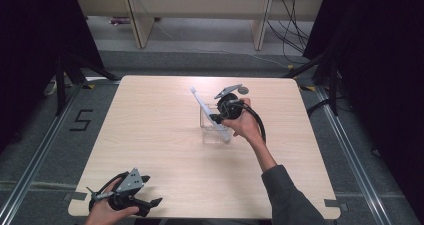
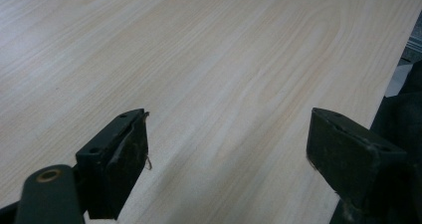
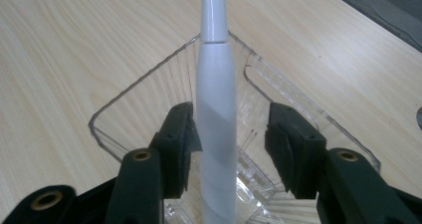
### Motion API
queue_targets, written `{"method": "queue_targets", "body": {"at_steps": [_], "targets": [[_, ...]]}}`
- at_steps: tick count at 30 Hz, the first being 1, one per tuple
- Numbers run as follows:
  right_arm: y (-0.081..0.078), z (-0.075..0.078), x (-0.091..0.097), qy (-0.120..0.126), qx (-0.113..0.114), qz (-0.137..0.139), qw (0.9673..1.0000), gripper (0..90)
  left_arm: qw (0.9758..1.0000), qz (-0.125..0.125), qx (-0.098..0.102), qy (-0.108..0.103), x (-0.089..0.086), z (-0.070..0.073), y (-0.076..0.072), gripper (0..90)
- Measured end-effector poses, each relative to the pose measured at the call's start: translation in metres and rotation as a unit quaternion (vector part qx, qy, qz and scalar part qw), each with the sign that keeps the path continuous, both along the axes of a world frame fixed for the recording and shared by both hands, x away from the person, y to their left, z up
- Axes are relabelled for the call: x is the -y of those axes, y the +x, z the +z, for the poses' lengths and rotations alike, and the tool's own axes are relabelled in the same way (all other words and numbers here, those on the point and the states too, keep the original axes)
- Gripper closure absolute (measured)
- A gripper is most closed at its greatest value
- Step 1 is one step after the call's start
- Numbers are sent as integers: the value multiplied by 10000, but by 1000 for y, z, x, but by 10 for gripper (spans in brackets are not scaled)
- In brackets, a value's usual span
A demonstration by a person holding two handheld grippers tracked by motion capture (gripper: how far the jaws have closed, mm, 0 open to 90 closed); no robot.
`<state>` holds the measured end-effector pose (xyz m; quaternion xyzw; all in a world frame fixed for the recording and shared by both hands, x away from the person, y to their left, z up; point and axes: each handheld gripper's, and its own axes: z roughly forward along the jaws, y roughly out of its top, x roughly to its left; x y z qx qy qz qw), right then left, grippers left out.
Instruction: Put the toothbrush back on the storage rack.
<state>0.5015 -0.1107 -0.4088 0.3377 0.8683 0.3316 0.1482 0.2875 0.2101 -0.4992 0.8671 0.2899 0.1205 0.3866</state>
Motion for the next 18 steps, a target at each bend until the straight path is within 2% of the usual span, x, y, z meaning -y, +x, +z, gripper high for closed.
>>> {"method": "queue_targets", "body": {"at_steps": [1,2,5,8,9,10,11,13,14,17,18], "targets": [[0,2,5,40,131,157,9998,511,10000,35,-36,-38,0,0,0,161],[0,4,7,87,201,108,9997,503,10000,35,-36,-38,0,0,0,161],[-1,7,11,197,149,96,9996,503,10000,17,25,15,0,0,0,161],[-2,10,17,338,257,-17,9991,484,10000,2,-7,18,0,0,0,161],[-2,11,20,295,213,45,9993,483,10000,-1,-11,19,0,0,0,161],[-2,12,20,343,271,14,9990,480,10000,17,-7,0,0,0,0,161],[-4,12,20,400,158,-126,9990,474,10000,15,-10,3,0,0,0,161],[-5,11,20,435,204,-150,9987,467,10000,10,-11,15,0,0,0,161],[-4,12,22,431,275,-36,9987,464,10000,6,-11,23,0,0,0,161],[-5,13,23,417,265,-39,9988,458,10000,6,-8,16,0,0,0,161],[-8,14,23,471,93,-159,9987,455,10000,7,-9,16,0,0,0,161]]}}
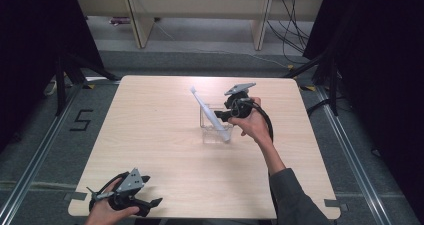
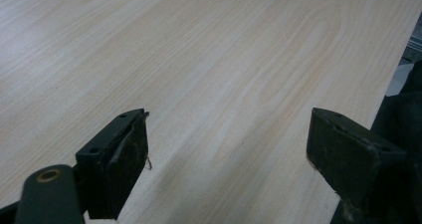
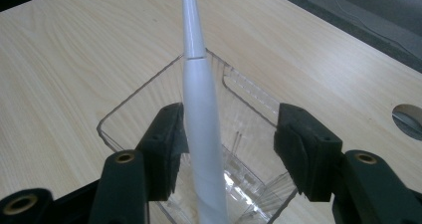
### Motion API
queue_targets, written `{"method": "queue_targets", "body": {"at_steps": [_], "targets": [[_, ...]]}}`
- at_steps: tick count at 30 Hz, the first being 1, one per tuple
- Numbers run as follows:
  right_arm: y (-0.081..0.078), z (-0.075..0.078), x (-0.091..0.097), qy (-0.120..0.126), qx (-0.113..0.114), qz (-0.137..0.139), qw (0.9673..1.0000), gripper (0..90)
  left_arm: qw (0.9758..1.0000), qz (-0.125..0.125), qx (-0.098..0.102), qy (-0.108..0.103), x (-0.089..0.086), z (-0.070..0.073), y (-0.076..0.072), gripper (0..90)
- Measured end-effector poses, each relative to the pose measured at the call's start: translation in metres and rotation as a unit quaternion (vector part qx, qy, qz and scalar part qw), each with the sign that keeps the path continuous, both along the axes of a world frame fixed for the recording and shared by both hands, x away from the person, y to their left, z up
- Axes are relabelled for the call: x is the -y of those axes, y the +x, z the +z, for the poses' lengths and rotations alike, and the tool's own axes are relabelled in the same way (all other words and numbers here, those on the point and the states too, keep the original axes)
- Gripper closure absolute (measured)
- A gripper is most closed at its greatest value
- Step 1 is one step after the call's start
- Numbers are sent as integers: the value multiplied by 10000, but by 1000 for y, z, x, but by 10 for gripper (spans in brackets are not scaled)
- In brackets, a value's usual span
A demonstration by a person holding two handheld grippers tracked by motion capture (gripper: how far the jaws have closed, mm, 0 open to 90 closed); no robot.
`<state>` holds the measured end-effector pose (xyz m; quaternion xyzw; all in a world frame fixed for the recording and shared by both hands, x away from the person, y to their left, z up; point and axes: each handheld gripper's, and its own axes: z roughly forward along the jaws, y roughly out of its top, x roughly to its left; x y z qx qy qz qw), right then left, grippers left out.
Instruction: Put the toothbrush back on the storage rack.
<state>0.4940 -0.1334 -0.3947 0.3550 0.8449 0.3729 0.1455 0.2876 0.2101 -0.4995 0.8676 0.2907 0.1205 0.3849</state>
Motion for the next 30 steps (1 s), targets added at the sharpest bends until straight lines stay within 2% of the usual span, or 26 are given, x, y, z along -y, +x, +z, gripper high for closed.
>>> {"method": "queue_targets", "body": {"at_steps": [1,3,4,8,9,10,15,18,20,23,24,25,27,28,30], "targets": [[2,0,2,-71,159,173,9997,455,10000,-1,-2,0,0,0,0,161],[0,-1,1,34,131,23,9999,450,10000,1,0,4,0,0,0,161],[-1,0,2,4,52,64,10000,445,10000,1,-1,1,0,0,0,161],[-1,1,2,24,120,97,9999,438,10000,4,-1,1,0,0,0,161],[-2,1,3,34,79,64,9999,436,10000,4,-1,1,0,0,0,161],[-2,0,2,88,141,68,9998,434,10000,3,-2,0,0,0,0,161],[-5,2,3,81,87,57,9999,426,10000,-6,-16,12,0,0,0,161],[-7,1,4,115,234,100,9996,422,10000,-19,-12,14,0,0,0,161],[-9,2,6,56,194,145,9997,420,10000,-4,-17,-32,0,-1,0,161],[-11,2,8,97,201,132,9997,418,10000,-10,-8,6,0,-1,1,161],[-12,1,10,63,268,189,9994,416,10000,1,-13,-20,0,-1,1,161],[-14,1,10,161,204,70,9996,416,10000,12,-23,0,0,-1,1,161],[-15,1,10,169,151,39,9997,415,10000,13,-30,4,0,-1,1,161],[-14,0,11,198,276,150,9993,412,10000,10,-28,4,0,-1,1,161],[-15,1,12,189,293,144,9993,411,10000,23,-34,-11,-1,-1,1,161]]}}
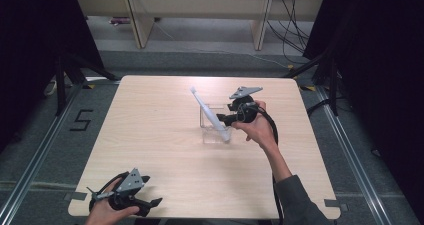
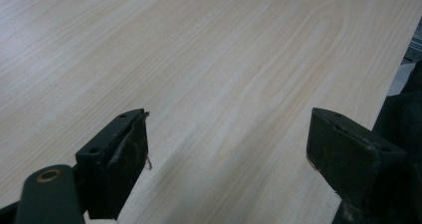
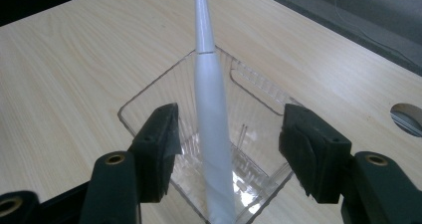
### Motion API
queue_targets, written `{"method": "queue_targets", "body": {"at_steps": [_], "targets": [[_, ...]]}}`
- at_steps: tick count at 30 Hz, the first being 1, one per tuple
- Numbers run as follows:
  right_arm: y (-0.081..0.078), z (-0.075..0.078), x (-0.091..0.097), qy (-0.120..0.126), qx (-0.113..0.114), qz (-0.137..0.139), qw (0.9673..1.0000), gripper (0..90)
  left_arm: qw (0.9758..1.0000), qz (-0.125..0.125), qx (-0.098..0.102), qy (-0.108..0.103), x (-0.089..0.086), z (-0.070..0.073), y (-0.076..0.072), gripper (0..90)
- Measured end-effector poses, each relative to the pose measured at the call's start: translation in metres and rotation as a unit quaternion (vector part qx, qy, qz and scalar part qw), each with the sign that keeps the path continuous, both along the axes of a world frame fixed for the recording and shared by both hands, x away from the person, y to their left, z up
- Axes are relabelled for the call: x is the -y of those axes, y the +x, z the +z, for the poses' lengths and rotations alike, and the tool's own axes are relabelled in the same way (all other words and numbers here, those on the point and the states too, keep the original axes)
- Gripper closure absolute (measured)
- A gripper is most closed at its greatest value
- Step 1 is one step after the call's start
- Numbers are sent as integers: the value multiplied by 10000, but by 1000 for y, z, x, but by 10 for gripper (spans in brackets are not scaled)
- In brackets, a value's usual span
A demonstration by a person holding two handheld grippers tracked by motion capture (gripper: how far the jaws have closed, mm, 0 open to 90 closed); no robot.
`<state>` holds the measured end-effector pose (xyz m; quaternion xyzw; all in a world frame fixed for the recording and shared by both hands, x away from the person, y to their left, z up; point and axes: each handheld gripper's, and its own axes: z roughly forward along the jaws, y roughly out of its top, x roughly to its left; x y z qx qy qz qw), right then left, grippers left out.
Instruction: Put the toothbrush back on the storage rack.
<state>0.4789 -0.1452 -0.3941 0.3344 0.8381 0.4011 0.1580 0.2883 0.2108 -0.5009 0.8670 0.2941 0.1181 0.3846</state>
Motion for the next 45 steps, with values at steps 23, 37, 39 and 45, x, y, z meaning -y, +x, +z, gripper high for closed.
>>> {"method": "queue_targets", "body": {"at_steps": [23,37,39,45], "targets": [[-7,-5,11,108,67,-71,9999,355,10000,-64,51,-14,0,3,-1,161],[-14,-2,19,67,166,-104,9998,333,9999,-83,60,40,-1,3,-1,161],[-15,-3,18,140,87,-156,9997,314,9999,-102,54,-44,0,3,-1,161],[-16,-4,22,87,125,-128,9998,298,9999,-84,63,48,-1,3,-1,161]]}}
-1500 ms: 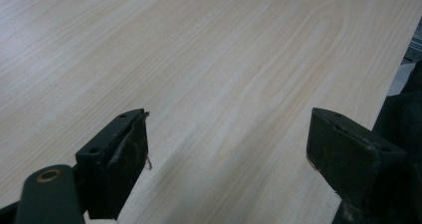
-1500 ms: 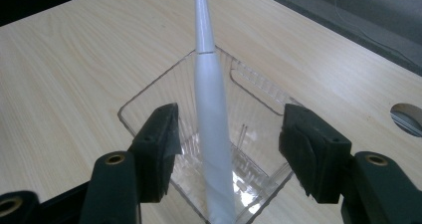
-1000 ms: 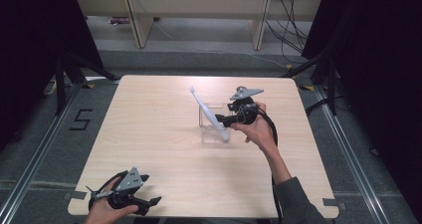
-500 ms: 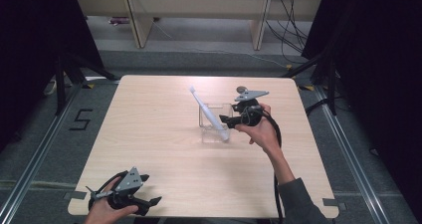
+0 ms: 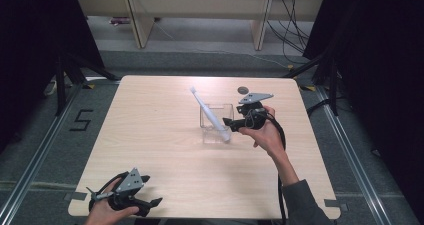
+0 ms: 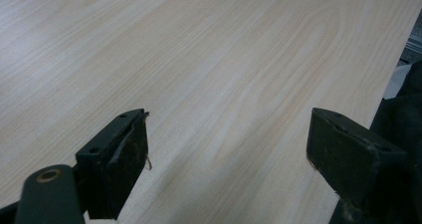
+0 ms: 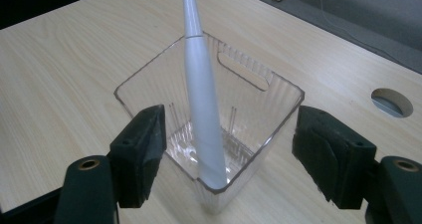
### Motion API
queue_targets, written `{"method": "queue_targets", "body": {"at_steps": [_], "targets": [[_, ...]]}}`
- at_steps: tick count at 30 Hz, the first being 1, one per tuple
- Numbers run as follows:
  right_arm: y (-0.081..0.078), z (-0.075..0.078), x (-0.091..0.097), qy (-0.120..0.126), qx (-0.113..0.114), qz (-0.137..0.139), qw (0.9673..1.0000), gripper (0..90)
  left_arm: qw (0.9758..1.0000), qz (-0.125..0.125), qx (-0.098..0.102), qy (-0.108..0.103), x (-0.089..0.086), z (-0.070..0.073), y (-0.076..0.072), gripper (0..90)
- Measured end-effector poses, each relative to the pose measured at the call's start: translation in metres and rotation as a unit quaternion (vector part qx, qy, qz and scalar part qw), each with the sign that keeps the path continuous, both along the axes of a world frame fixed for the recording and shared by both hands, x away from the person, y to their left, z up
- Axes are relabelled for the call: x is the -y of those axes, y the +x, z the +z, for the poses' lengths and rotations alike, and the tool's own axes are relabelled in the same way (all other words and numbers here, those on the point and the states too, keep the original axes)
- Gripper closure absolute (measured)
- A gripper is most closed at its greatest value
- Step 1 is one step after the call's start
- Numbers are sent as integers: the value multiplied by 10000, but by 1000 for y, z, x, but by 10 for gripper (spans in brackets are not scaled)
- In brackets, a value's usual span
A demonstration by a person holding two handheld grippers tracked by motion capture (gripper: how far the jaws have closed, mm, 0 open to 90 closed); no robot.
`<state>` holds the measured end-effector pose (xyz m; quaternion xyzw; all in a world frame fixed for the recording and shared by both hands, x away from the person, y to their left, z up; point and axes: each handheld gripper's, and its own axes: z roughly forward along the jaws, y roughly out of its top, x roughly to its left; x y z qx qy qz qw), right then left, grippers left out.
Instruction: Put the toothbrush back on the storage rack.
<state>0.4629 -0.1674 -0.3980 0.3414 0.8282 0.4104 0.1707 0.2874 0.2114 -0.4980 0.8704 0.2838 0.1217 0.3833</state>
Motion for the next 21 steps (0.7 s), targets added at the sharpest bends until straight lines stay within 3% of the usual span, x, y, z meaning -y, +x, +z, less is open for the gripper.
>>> {"method": "queue_targets", "body": {"at_steps": [1,5,8,9,10,14,16,18,21], "targets": [[-1,0,0,5,-65,-29,10000,297,10000,11,-26,-71,1,0,-1,161],[-1,-2,2,-34,-7,-11,10000,289,10000,-7,-21,-43,0,0,0,161],[-3,-4,2,28,-101,-93,9999,289,10000,37,-12,-40,0,0,0,161],[-3,-5,4,-25,41,-70,10000,289,10000,13,-22,-95,1,0,-1,161],[-5,-6,5,29,-77,-143,9999,289,10000,28,-18,-94,1,0,-1,161],[-6,-6,10,28,1,-100,9999,289,10000,26,-8,-57,1,0,-1,161],[-9,-6,13,102,-78,-165,9998,289,9999,61,-17,-121,2,-2,-1,161],[-12,-7,17,177,-69,-223,9996,289,10000,15,-14,-24,1,-1,0,161],[-15,-10,27,271,75,-187,9994,288,9999,55,-4,-107,2,-1,-1,161]]}}
